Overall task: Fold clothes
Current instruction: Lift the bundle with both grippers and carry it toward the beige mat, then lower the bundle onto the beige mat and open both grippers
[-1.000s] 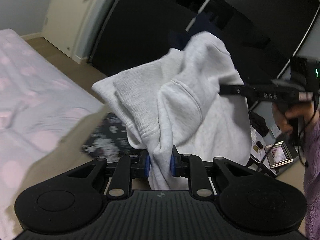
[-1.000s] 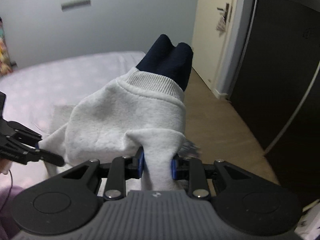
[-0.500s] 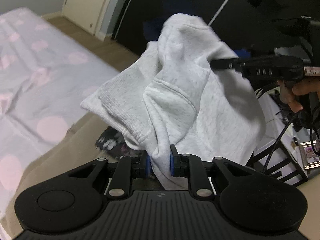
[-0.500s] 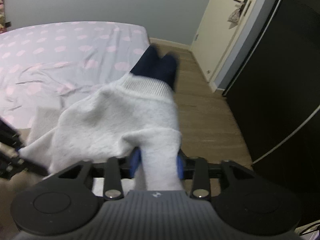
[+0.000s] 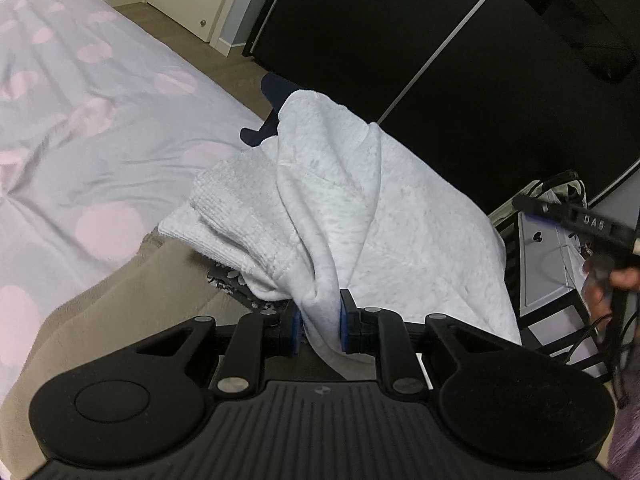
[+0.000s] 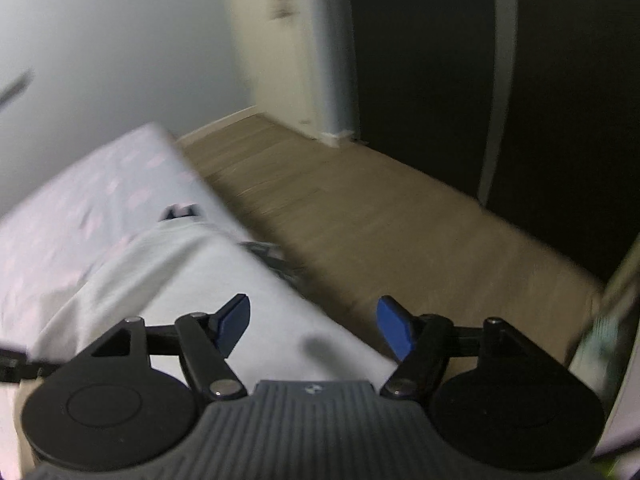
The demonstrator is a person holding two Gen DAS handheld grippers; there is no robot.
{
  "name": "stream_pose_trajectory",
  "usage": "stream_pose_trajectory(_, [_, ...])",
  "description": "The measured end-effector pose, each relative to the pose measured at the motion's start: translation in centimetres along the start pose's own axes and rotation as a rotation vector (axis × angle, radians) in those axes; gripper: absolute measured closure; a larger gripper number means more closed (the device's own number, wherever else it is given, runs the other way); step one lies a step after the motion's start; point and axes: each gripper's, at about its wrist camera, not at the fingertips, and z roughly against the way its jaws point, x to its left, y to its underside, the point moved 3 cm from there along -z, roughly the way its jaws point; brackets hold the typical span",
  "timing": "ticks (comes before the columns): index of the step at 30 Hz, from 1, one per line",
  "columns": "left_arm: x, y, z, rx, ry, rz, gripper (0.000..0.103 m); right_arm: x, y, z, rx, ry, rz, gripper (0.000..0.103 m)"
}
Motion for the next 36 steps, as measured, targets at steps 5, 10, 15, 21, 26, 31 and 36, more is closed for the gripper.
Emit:
stream_pose_trajectory(5, [0.1,0.1,-0.1,0.005,-0.003,0.0,0.087,-5.4,3.7,-1.3,-0.018,-0.059,-0.32,0.026])
stream_pose_trajectory(10, [0.0,0.3,-0.1,0.001,-0.003,-0.012,0.087,-6.9,6.5,-3.8,-0.036,-0.136,-0.486,0.026])
stream_pose_trajectory(15, [-0.3,0.1,0.0,-0.005,-0.01,-0.036,0.087,-6.4,6.7,-4.9,-0.09,-0.219,-0.586,0.068])
stream_pose_trajectory(21, [-3.1,-1.5,2.6,-0.132,-0.066,-0.199,0.089,-3.5,4.1,-1.9,-0.172,-0.207,-0.467,0.087])
stream_pose_trajectory(26, [-5.0,-3.5,5.2,-0.245,-0.08,-0.265,0.09,-1.3,1.9,0.6,-0.258,-0.203,-0.362,0.088])
stream_pose_trajectory(31, [-4.3,-2.1,4.0,-0.22,-0.06,-0.232,0.089,-2.5,2.1,0.7,-0.256,-0.181,-0.383,0.088])
stream_pose_trajectory(36, [-1.0,0.6,0.9,-0.137,-0.037,-0.115,0.089,-3.5,5.5,-1.6,-0.179,-0.083,-0.42,0.088])
